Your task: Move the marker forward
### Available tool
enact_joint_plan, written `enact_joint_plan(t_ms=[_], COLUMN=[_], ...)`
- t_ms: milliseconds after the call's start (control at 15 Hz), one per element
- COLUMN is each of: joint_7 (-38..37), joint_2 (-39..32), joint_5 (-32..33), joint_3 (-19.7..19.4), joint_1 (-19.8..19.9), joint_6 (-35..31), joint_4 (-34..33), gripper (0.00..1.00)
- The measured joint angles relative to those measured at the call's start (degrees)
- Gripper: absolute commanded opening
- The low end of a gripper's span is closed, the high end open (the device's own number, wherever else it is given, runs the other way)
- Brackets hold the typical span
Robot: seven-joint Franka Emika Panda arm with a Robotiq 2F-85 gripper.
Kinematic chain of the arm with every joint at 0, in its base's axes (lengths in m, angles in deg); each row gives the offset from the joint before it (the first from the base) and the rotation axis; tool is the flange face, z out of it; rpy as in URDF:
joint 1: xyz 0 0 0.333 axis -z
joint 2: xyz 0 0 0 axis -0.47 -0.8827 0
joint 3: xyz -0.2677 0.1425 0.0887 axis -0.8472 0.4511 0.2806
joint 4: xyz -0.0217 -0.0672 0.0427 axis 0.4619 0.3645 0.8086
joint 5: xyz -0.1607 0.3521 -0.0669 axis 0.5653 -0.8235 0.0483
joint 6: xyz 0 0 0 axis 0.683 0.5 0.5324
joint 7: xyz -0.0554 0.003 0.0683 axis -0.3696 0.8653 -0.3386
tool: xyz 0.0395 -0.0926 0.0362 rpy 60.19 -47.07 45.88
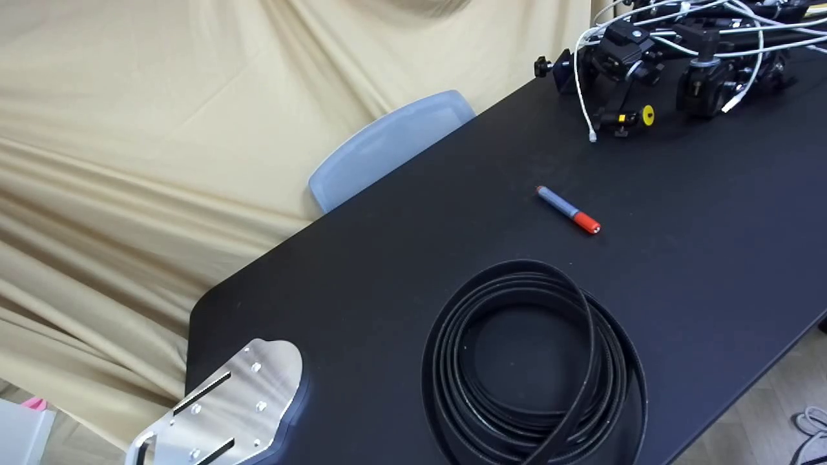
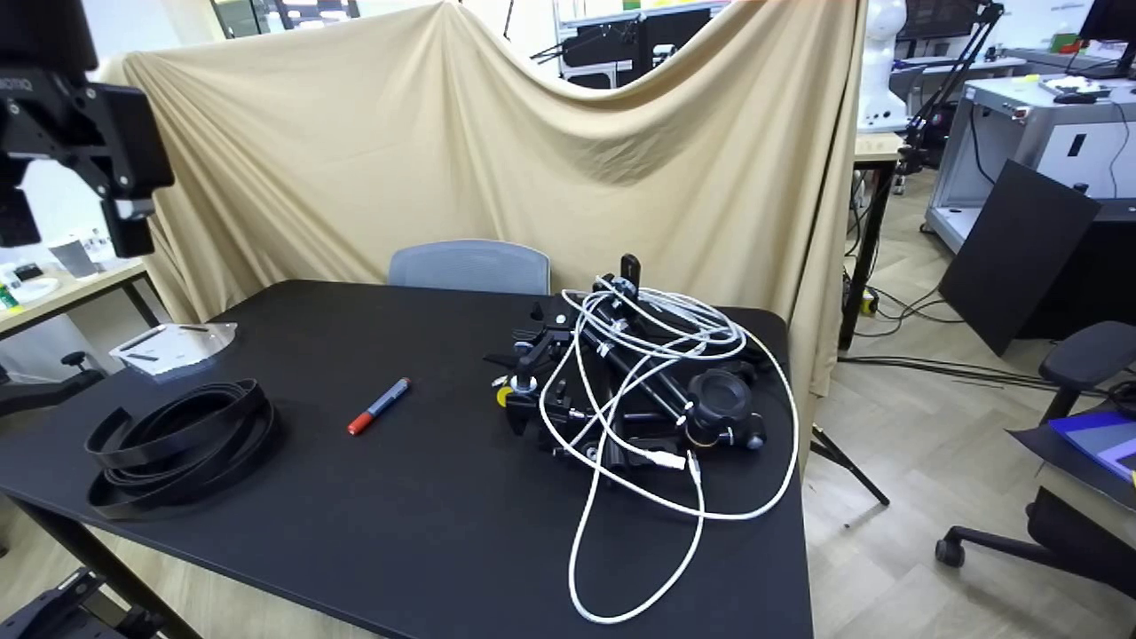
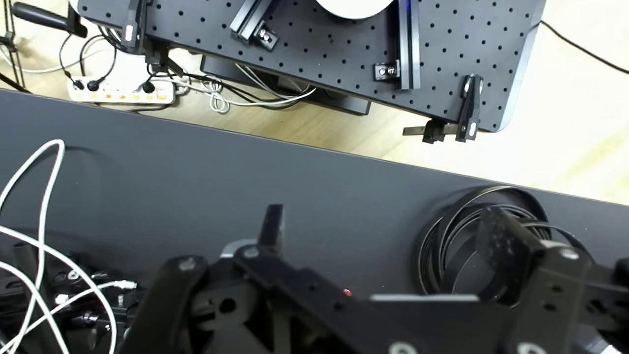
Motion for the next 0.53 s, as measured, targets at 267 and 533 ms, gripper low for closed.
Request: enact_joint_plan(t_ms=[267, 533], joint_7=[0.05, -0.12], joint_2=[-7.48, -19.62], joint_5=[0.81, 0.33], joint_3=[-0.01, 0.71], joint_1=[0.19, 0.13], joint_6=[-12.45, -28.0], joint_4=[1.01, 0.88], gripper=[1.0, 1.0])
